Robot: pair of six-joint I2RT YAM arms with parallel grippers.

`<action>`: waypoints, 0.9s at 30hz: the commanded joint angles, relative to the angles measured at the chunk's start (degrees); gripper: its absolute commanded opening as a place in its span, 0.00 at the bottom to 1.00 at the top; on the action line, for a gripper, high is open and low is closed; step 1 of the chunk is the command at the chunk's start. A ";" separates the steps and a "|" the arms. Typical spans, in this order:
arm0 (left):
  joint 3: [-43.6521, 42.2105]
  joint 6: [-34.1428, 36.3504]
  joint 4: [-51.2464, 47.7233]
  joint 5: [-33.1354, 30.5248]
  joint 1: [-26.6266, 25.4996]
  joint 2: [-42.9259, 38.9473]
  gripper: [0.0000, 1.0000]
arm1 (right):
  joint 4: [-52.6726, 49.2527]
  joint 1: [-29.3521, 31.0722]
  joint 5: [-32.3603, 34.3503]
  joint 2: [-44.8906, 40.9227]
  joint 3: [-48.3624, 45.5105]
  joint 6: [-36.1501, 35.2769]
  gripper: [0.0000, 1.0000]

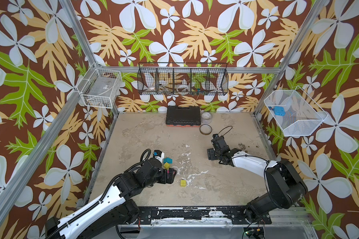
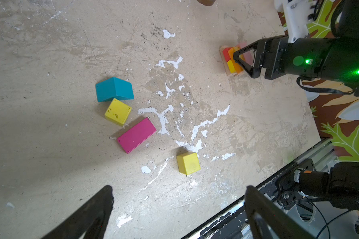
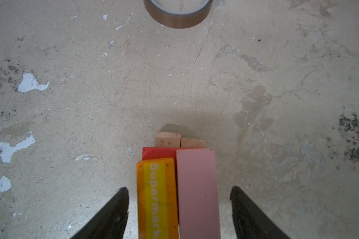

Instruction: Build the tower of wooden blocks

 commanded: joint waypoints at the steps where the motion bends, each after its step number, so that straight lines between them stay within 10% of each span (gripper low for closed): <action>1: -0.11 -0.01 1.00 -0.36 0.03 -0.02 1.00 | 1.05 -0.02 -0.79 0.73 0.29 -0.44 0.76; 27: -0.20 -0.05 1.11 -0.19 0.04 -0.10 1.00 | 1.57 -1.20 -2.42 3.14 0.95 0.31 0.60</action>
